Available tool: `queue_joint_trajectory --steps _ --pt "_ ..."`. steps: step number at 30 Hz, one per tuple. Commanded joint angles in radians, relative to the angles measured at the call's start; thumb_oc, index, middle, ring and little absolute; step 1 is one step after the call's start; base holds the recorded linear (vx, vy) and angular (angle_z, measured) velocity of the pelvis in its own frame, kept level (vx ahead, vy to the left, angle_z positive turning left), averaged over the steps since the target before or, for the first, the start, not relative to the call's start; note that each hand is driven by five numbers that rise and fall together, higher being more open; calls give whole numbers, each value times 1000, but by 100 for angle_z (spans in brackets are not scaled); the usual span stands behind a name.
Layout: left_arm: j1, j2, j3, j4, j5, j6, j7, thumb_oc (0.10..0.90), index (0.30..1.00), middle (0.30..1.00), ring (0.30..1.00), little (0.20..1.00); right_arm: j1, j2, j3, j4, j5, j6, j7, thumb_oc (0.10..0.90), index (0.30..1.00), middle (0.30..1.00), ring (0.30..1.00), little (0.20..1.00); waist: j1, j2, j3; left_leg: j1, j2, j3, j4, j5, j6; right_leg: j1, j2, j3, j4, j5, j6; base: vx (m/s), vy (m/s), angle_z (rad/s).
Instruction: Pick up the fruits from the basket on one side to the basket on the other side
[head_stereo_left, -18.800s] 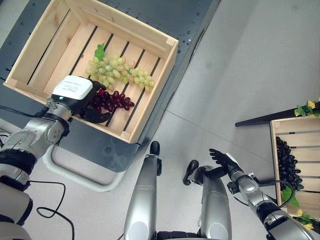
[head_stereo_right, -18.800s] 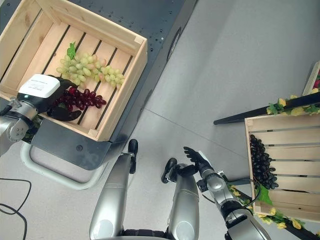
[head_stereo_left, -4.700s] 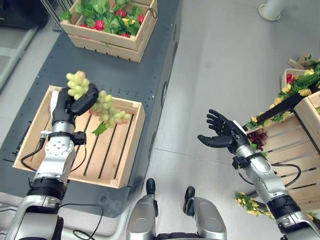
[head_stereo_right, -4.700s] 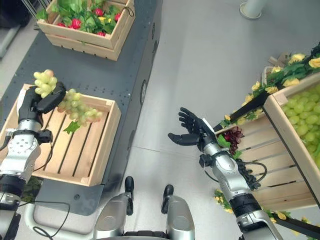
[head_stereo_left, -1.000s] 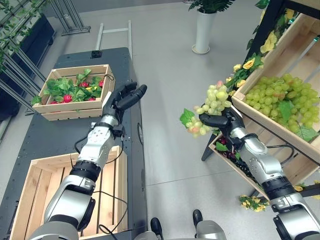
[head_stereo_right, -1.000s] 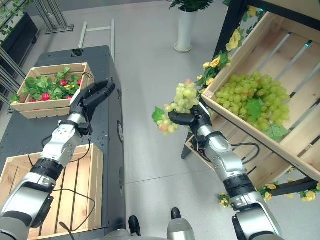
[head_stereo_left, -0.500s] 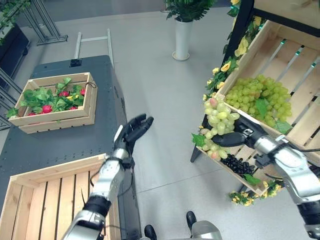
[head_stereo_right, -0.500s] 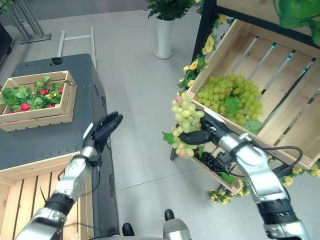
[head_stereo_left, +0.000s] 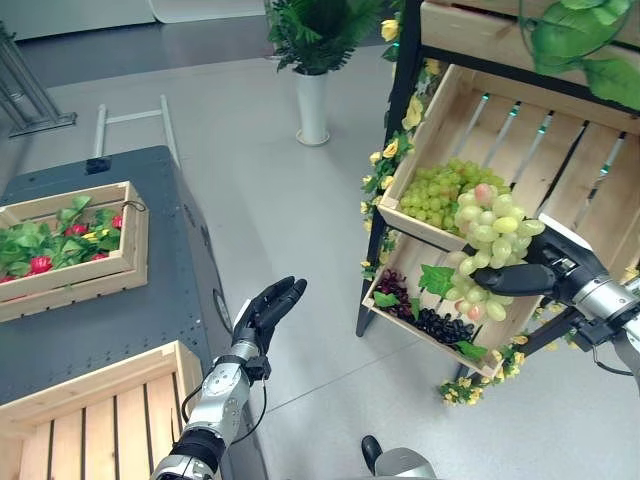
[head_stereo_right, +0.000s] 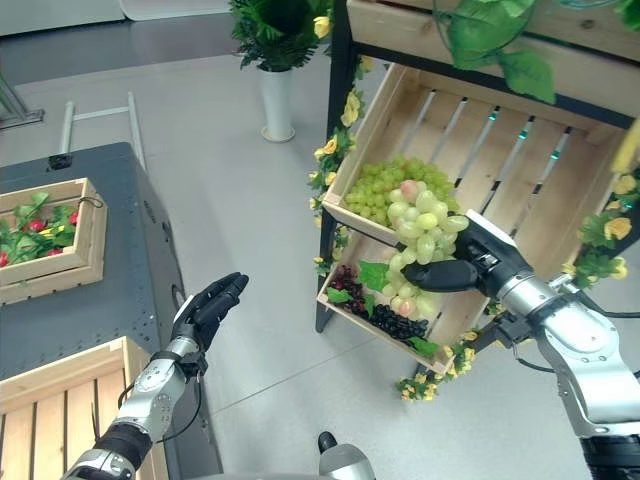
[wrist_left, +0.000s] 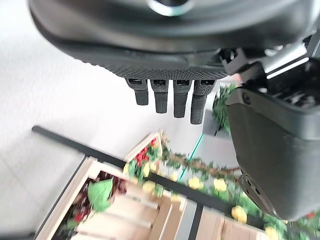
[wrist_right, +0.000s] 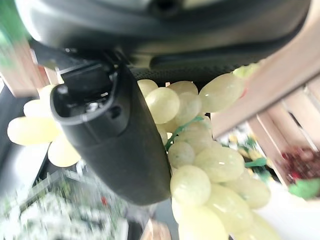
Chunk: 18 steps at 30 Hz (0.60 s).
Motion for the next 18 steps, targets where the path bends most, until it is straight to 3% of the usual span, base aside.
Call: queue_joint_trajectory --steps 1,4,9,18 --pt "-71 18 -23 -3 -12 -92 -29 800 900 900 900 900 -192 -72 -159 77 120 -189 -127 400 300 300 300 300 44 0 -72 29 -47 -18 11 -168 33 -7 107 26 19 -35 -24 4 -5 -13" --pt "-71 23 -36 -11 -7 -84 -33 800 900 900 900 900 -230 -116 -152 133 91 -188 -153 400 300 300 300 300 48 -5 -79 29 -48 -18 13 -168 34 -6 109 32 14 -31 -23 9 2 -10" --pt "-71 37 -66 -33 -2 -83 -37 800 900 900 900 900 -318 -224 -129 265 154 -167 -147 400 300 300 300 300 62 -15 -90 25 -48 -22 18 -171 33 -9 114 32 13 -30 -23 4 1 -2" --pt "-44 54 -108 -38 -4 -68 -67 800 900 900 900 900 -482 -318 -29 471 138 -124 -148 400 300 300 300 300 107 -29 -102 13 -48 -38 17 -168 30 -11 112 15 4 -26 -24 0 0 0"
